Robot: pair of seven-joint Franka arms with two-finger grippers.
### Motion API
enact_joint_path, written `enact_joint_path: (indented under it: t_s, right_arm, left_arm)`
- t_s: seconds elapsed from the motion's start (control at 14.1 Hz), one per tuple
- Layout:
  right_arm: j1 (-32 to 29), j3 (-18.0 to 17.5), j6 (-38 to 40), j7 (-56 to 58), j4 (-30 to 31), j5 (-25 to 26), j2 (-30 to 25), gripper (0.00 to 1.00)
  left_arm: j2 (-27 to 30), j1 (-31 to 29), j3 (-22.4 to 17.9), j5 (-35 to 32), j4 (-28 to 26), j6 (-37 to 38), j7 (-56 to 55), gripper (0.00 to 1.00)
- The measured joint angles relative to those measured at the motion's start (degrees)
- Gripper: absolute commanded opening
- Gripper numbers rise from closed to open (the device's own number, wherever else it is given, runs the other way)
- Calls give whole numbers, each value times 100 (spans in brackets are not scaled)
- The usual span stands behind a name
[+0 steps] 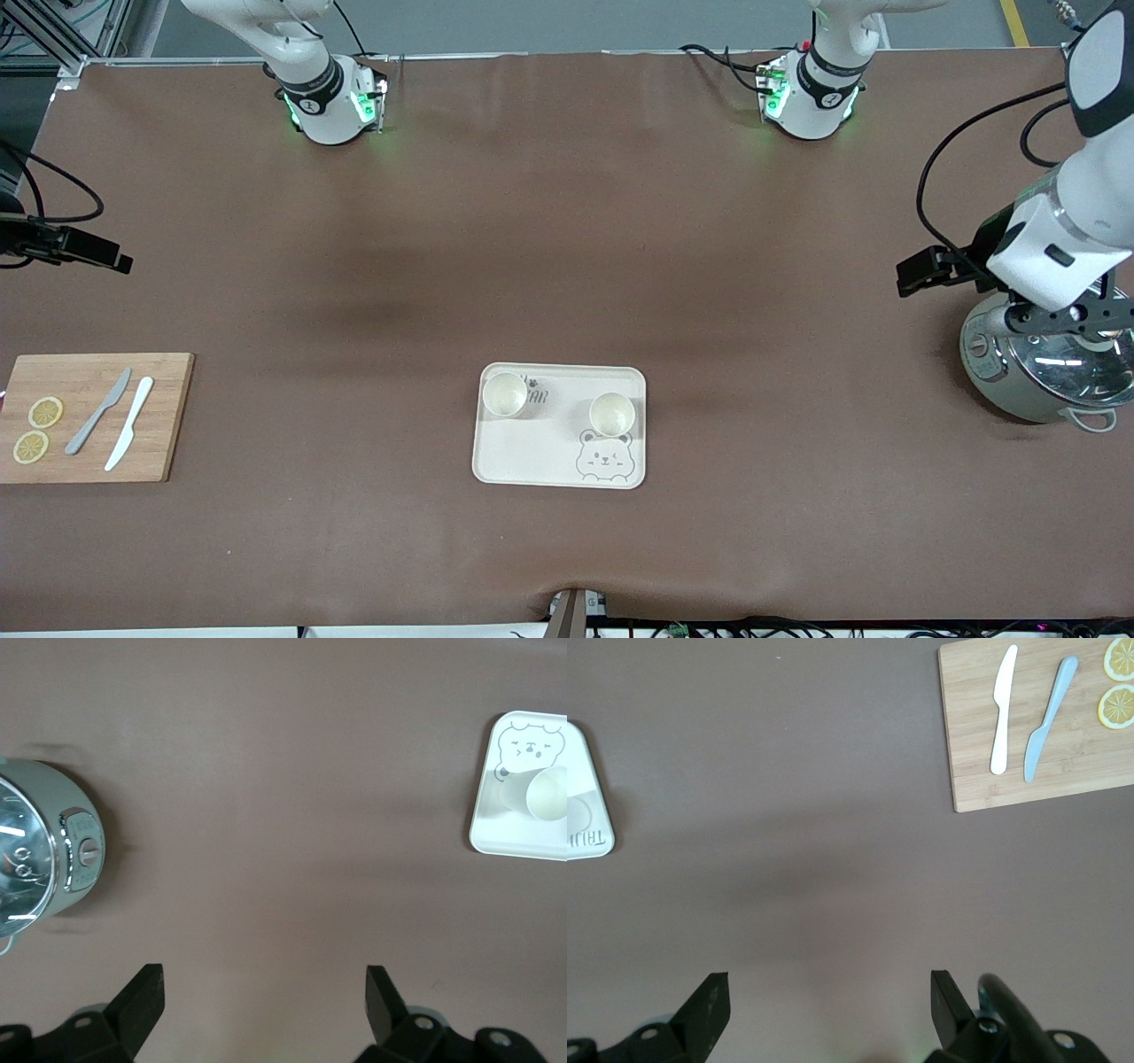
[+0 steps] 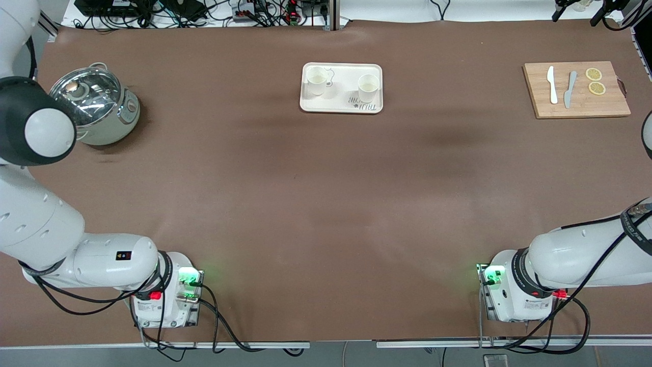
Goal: Place white IKEA cup upright on tray with both arms
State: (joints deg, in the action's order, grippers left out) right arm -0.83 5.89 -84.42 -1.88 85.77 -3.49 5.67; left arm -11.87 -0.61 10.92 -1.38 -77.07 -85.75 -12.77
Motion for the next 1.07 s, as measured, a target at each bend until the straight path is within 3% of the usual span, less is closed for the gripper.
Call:
enact_joint_path:
  t_s: [0.43, 0.93, 1.07]
  right_arm:
    - [33, -34, -141, 61, 381, 7, -630, 100]
    - [53, -64, -277, 124, 361, 16, -684, 100]
    - [71, -78, -313, 132, 304, 227, -680, 100]
  left_arm:
    - [451, -3, 0, 0, -104, 117, 0, 100]
    - [459, -43, 12, -327, -141, 118, 148, 100]
    - [459, -40, 39, -369, -141, 118, 156, 100]
